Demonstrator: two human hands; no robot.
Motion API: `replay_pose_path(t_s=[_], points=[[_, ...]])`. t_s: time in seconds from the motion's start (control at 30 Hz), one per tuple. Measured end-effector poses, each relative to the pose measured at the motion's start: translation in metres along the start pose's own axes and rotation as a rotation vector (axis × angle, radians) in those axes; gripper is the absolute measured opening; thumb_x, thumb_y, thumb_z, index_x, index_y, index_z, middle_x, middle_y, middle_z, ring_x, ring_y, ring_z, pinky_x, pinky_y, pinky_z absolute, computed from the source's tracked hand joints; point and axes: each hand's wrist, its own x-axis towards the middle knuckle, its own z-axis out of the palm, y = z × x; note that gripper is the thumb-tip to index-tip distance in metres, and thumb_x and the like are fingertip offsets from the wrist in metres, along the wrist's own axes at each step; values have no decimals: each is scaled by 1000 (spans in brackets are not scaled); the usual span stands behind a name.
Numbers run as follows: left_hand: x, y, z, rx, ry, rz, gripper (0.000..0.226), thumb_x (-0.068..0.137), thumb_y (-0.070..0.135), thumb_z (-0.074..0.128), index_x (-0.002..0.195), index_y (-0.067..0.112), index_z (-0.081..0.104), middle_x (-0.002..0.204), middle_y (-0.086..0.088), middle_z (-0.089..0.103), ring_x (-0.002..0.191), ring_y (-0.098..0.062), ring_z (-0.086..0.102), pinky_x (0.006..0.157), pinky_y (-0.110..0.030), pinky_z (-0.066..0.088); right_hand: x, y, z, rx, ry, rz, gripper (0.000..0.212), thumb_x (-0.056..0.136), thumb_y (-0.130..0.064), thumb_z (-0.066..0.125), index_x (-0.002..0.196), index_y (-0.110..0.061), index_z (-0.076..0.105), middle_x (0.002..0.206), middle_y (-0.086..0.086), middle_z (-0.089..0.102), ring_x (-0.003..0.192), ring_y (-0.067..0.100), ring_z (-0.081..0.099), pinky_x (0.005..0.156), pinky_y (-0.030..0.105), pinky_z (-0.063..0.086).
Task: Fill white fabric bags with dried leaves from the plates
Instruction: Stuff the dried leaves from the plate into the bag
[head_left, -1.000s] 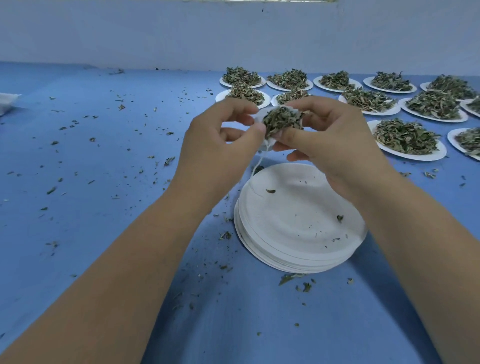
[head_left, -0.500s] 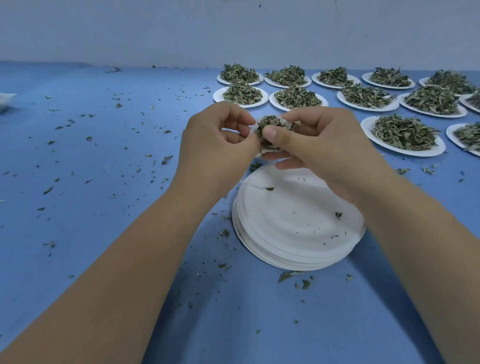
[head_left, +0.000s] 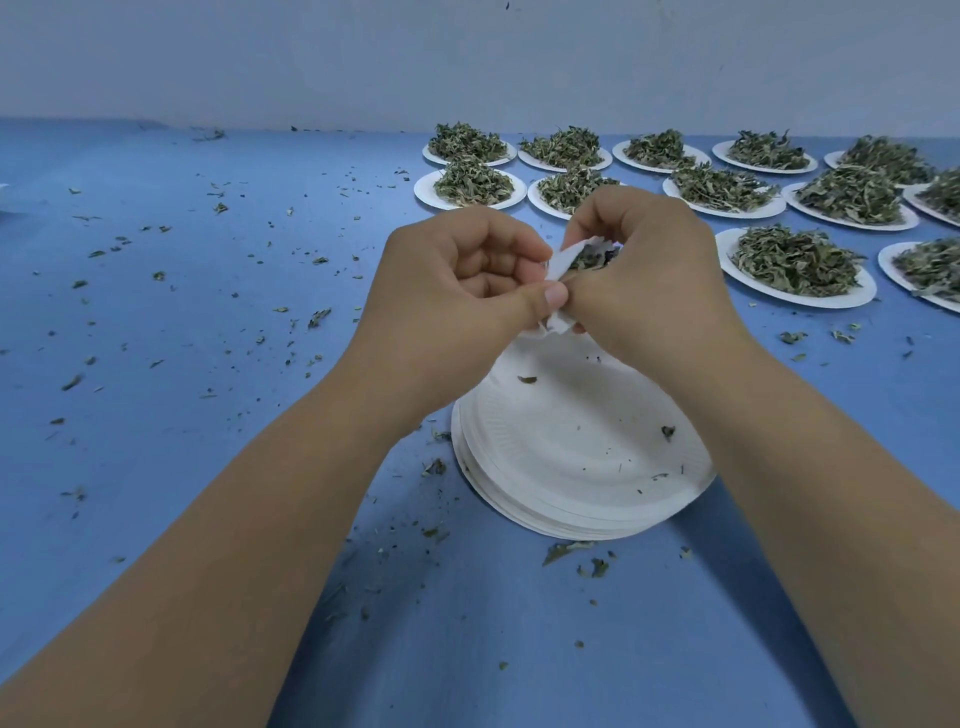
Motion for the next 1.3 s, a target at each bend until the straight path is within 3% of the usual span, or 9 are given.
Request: replay_pose_path(t_s=[0.13,0.27,0.37,0.47,0.53,0.63,0.87,1.1,1.3], points=[[3,-1,-1,61,106,6,20,81,-2,79,88,13,69,75,1,68,68,-13,65,76,-36,63,-2,-2,-1,2,-24,-34,20,74,-24,77,87,-25,63,88,-9,67,76,16,70,59,25,47],[7,-4,-7,122,199,0,19,83,1,76,90,17,68,76,3,64,67,-14,62,77,-43,61,-3,-2,-15,216,-246,21,24,85,-28,80,105,-30,69,109,-12,71,85,14,76,66,30,50],[8,-5,-9,163,227,5,23,83,5,74,89,25,66,80,11,65,67,-12,66,77,-34,61,-1,-2,-22,330,-276,30,15,93,-22,71,106,-26,76,93,-11,76,79,11,72,69,34,53],[8,-6,-6,249,211,30,23,82,11,74,89,30,65,79,13,64,67,-9,66,69,-22,56,-3,-1,-16,230,-173,-11,5,89,-28,78,93,-30,77,93,-16,76,73,9,73,63,23,50],[7,-5,-3,288,180,35,21,80,11,73,88,29,64,78,11,64,67,-12,64,70,-24,56,-5,-2,-9,119,-124,-38,10,83,-35,82,85,-31,73,94,-19,74,68,8,72,53,13,42],[4,0,-1,247,156,44,21,76,11,72,87,26,64,73,11,62,62,-10,58,67,-27,56,-4,-3,-4,44,-58,-44,21,76,-39,85,79,-29,66,93,-19,72,73,11,72,55,20,42],[-2,6,3,193,14,54,27,78,-6,71,91,18,68,74,7,64,62,-11,60,71,-37,60,6,1,5,-161,-16,-87,18,73,-17,76,80,-20,59,80,-5,62,57,1,43,49,13,34],[7,2,-6,280,211,60,25,81,5,70,86,29,65,74,12,63,67,-19,69,74,-40,60,0,-5,-11,127,-229,-28,15,83,-28,78,92,-30,67,100,-14,70,75,7,72,57,13,44],[3,2,-5,54,-1,41,25,81,-8,74,92,14,67,83,-10,71,74,-26,70,77,-40,62,5,-5,3,-171,-125,-161,13,77,-21,71,79,-28,59,72,-12,60,64,-7,52,52,10,36]])
